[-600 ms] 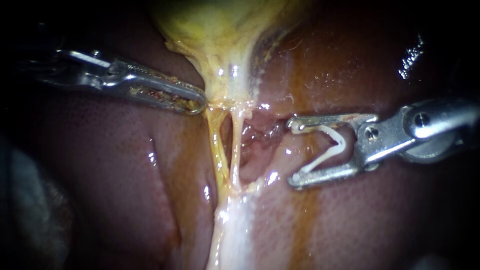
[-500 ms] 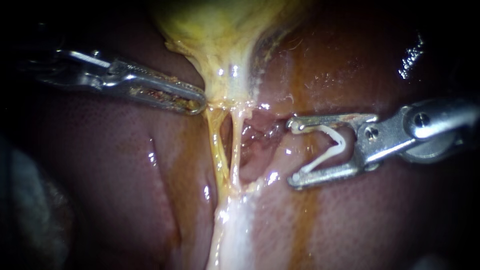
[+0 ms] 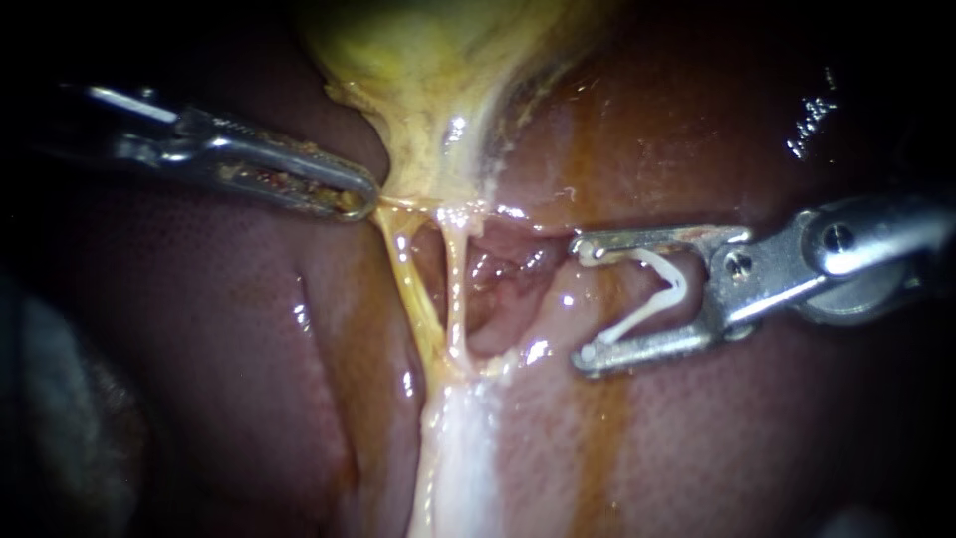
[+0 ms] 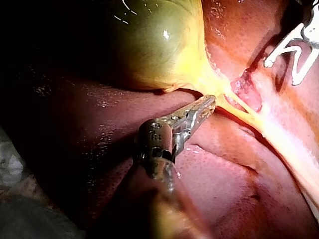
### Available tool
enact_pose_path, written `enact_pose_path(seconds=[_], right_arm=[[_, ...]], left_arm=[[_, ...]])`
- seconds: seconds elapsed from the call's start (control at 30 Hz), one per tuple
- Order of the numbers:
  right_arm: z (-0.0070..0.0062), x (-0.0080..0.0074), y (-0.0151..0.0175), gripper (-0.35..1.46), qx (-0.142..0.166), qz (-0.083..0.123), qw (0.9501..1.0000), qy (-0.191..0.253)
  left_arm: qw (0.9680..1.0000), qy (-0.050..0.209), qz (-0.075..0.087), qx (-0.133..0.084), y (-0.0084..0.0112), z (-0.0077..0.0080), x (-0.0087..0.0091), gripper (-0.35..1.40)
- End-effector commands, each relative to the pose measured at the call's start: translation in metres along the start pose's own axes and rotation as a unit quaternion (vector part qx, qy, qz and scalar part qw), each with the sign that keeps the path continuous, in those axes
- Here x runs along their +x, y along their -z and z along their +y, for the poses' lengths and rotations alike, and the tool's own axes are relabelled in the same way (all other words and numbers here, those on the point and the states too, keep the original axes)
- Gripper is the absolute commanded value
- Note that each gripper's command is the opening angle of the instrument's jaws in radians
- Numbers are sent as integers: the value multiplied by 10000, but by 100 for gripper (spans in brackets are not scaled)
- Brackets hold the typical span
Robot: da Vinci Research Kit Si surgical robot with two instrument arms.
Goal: Clipping first clip left tube
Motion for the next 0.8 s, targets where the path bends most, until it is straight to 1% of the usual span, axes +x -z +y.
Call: enact_pose_path(seconds=[0.03,0.23,0.43,0.53,0.57,0.67,0.8], right_arm=[[0,0,0,50,0,-1,10000,-1],[0,0,0,50,1,-1,10000,0],[-1,1,0,50,0,-1,10000,-1],[-2,4,-3,50,-3,-2,10000,-32],[-3,6,-6,50,5,-2,9998,-183],[-4,14,-16,50,1,9,9990,-458],[-4,23,-32,50,28,48,9961,-882]], left_arm=[[10000,14,43,14,5,0,2,-35],[9999,33,96,48,23,-2,6,-35],[9999,33,95,45,26,-2,5,-35],[9999,35,96,48,26,-2,5,-35],[9999,35,96,49,25,-2,4,-35],[9999,35,98,52,24,-2,4,-35],[9999,36,100,57,23,-1,4,-35]])
